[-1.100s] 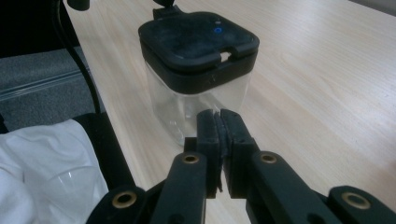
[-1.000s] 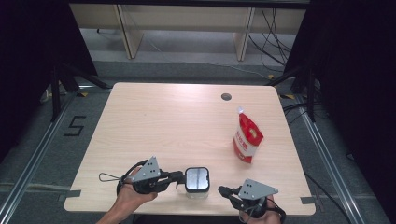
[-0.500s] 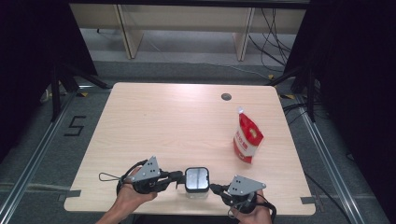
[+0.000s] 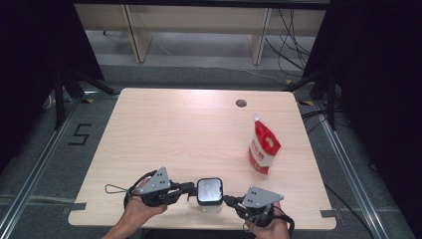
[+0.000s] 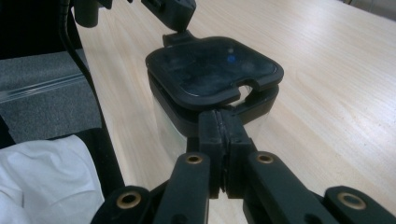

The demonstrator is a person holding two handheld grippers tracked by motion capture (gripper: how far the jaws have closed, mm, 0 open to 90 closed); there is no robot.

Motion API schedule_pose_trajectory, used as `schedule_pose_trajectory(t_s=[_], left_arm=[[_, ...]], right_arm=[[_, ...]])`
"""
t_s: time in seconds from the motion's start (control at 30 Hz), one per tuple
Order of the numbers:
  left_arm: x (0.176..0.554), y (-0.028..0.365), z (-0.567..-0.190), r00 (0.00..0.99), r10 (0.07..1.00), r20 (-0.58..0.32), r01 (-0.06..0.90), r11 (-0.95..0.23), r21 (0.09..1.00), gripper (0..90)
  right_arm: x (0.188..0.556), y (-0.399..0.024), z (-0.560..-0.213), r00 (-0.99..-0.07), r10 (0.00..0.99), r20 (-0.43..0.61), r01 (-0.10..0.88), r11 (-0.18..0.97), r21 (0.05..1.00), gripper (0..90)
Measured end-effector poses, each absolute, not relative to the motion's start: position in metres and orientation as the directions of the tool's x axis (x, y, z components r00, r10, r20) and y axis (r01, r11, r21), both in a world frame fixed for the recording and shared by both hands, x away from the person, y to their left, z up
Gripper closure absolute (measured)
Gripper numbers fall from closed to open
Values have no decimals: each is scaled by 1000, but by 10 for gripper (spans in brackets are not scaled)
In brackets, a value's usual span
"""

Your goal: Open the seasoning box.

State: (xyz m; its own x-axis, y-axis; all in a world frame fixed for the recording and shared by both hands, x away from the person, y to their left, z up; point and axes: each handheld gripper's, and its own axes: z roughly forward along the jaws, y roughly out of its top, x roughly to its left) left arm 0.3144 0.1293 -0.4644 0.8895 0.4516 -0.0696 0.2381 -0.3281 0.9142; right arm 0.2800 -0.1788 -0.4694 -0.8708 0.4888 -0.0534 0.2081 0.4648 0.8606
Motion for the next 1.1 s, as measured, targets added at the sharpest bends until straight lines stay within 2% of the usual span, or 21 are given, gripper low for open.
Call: schedule_pose_trajectory(t_s=[0.27,0.47,0.93,1.1], left_arm=[[314,129,-466,888,453,-80,243,-314,918,857],[311,130,-465,894,446,-42,212,-339,916,848],[311,135,-467,883,466,-63,238,-327,914,845],[312,135,-467,897,441,-22,203,-368,907,846]], right_arm=[[279,-177,-462,-869,491,-69,188,456,870,893],[278,-175,-457,-869,488,-78,175,452,875,893],[279,-171,-449,-870,486,-83,165,446,880,889],[279,-170,-448,-873,480,-81,160,441,883,889]])
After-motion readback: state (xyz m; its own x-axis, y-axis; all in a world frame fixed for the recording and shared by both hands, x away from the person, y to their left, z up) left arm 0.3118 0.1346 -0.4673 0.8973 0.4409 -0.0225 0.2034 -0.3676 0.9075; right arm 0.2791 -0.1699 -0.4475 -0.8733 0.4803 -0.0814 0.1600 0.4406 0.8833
